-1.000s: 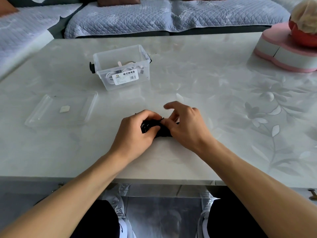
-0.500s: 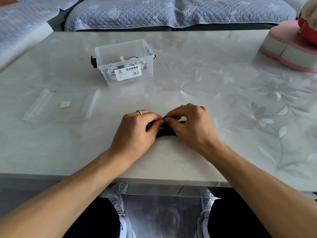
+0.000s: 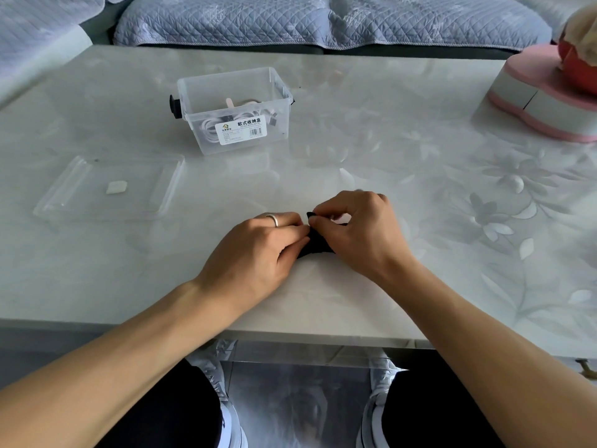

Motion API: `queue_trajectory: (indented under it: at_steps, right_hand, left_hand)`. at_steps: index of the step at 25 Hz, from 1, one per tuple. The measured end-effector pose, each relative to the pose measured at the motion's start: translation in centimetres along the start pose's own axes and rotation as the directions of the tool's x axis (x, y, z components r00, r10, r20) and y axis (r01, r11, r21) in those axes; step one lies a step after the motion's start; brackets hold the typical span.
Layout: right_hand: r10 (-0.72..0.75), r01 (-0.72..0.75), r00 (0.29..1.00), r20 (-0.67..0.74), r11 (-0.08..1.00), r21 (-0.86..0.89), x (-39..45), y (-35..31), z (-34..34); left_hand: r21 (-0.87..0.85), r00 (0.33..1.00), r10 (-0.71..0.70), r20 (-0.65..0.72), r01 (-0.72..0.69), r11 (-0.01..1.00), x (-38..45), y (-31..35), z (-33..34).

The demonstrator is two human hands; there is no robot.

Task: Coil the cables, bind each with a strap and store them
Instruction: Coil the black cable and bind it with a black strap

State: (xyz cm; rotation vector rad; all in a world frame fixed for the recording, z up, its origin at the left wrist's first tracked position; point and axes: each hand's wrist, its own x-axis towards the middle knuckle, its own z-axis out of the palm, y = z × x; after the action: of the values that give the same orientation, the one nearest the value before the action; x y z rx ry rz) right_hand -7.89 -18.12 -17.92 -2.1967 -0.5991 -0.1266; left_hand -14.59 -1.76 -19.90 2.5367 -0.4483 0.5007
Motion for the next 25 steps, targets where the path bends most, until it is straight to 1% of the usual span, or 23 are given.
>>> queue_trajectory:
  at_steps: [1,2,3,5,7,9,10,11,12,14,16,18,19,21,23,25]
  right_hand:
    - [-0.103,0.101,0.995,-0.013,0.990,-0.094,0.0,0.1,0.2]
    - [-0.175,0.170,0.984,-0.018,0.973,-0.153,-0.1,0.3,0.4]
    - [-0.197,0.191,0.980,-0.017,0.968,-0.161,-0.1,0.4,0.5]
    - [-0.139,0.138,0.990,-0.003,0.988,-0.074,-0.1,0.4,0.3]
    - [0.015,-0.017,0.999,0.041,0.999,0.046,0.1,0.2,-0.3]
    - [0.133,-0.145,0.986,0.101,0.982,0.125,0.2,0.4,-0.5]
    - [0.152,-0.166,0.982,0.109,0.977,0.136,0.2,0.5,-0.5]
    - [0.139,-0.152,0.985,0.100,0.979,0.133,0.1,0.5,-0.4]
    - [0.083,-0.091,0.994,0.076,0.989,0.116,0.1,0.6,-0.3]
    - [-0.112,0.110,0.993,0.027,0.992,0.066,0.1,1.0,-0.4]
    - [-0.288,0.287,0.958,0.018,0.958,0.016,0.1,1.7,-0.6]
    - [-0.408,0.408,0.913,0.003,0.912,-0.038,0.2,2.0,-0.7]
    - [-0.454,0.452,0.891,-0.006,0.889,-0.064,0.1,2.2,-0.6]
    - [-0.497,0.494,0.867,-0.020,0.865,-0.085,-0.1,2.4,-0.6]
    - [-0.493,0.490,0.870,-0.019,0.868,-0.076,-0.2,2.5,-0.6]
    - [-0.510,0.505,0.860,-0.011,0.855,-0.122,-0.3,2.3,-0.5]
  left_hand:
    - [0.001,1.000,0.001,-0.009,-0.001,1.000,-0.1,0.0,0.0]
    - [-0.006,1.000,-0.003,-0.028,0.003,1.000,-0.2,0.1,0.0]
    - [-0.018,0.999,-0.006,-0.051,0.005,1.000,-0.4,0.2,-0.1]
    - [-0.045,0.996,0.015,-0.083,-0.019,0.999,-0.7,0.4,-0.1]
    - [-0.064,0.997,0.048,-0.064,-0.052,0.997,-0.8,0.4,-0.1]
    - [-0.059,0.998,0.050,-0.035,-0.052,0.997,-0.9,0.3,0.0]
    - [-0.044,0.999,0.046,-0.026,-0.047,0.998,-0.8,0.3,0.0]
    - [-0.029,0.999,0.042,-0.016,-0.042,0.999,-0.8,0.2,0.0]
    - [-0.021,0.999,0.037,-0.008,-0.037,0.999,-0.8,0.2,0.1]
    - [-0.022,1.000,0.029,0.002,-0.029,0.999,-0.7,0.1,0.2]
    - [-0.025,1.000,0.023,-0.002,-0.023,0.999,-0.7,0.1,0.2]
    - [-0.031,1.000,0.013,-0.013,-0.013,0.999,-0.7,0.1,0.1]
    - [-0.038,1.000,0.007,-0.022,-0.007,0.999,-0.7,0.1,0.1]
    - [-0.054,0.999,-0.009,-0.033,0.007,0.999,-0.6,0.0,0.1]
    - [-0.063,0.999,-0.027,-0.034,0.025,0.998,-0.5,0.0,0.1]
    - [-0.069,0.998,-0.052,-0.037,0.049,0.996,-0.6,0.1,0.2]
